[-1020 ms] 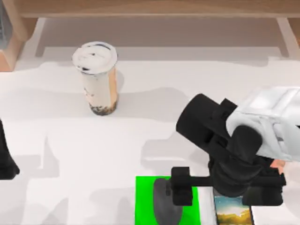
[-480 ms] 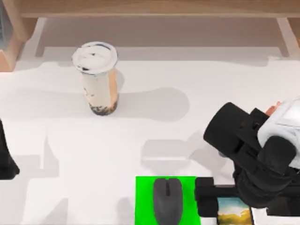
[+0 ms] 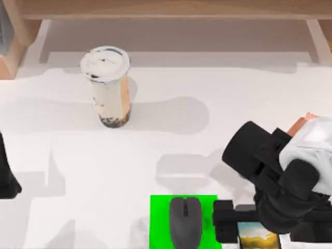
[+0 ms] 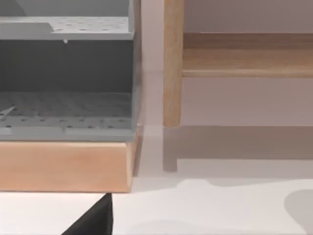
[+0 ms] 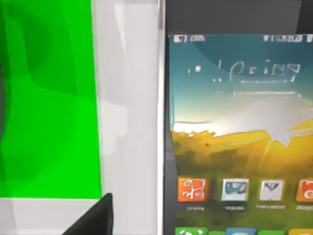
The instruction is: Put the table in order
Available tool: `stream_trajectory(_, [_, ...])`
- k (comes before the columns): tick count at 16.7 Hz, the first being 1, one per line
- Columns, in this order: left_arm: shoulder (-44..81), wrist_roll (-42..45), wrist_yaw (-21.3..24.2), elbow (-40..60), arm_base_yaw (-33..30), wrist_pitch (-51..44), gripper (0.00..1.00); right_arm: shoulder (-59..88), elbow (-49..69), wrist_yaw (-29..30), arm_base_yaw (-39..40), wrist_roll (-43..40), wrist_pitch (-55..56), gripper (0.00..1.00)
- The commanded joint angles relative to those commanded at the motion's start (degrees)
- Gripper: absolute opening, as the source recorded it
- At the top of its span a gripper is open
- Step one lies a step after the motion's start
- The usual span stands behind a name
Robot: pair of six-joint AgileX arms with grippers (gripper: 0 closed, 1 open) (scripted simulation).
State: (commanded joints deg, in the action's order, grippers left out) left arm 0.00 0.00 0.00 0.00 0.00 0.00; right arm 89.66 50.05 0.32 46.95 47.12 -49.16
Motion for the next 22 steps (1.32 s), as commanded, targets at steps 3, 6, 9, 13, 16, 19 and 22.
stream_trajectory(3, [0.0,0.0,0.0,0.0,0.0,0.0,1.00,1.9,-2.0,0.0,0.0,0.0,3.9,1.00])
stream_trajectory(6, [0.0,0.0,0.0,0.0,0.0,0.0,1.00,4.1,-4.4,0.0,-0.1,0.0,8.4,1.00])
stream_trajectory(9, [0.0,0.0,0.0,0.0,0.0,0.0,1.00,6.1,-6.5,0.0,-0.1,0.0,12.6,1.00])
stream_trajectory(13, [0.0,0.0,0.0,0.0,0.0,0.0,1.00,6.3,-6.8,0.0,-0.1,0.0,13.1,1.00])
stream_trajectory(16, [0.0,0.0,0.0,0.0,0.0,0.0,1.00,6.3,-6.8,0.0,-0.1,0.0,13.1,0.77])
stream_trajectory(19, [0.0,0.0,0.0,0.0,0.0,0.0,1.00,6.3,-6.8,0.0,-0.1,0.0,13.1,0.55])
stream_trajectory(22, [0.0,0.0,0.0,0.0,0.0,0.0,1.00,6.3,-6.8,0.0,-0.1,0.0,13.1,0.32])
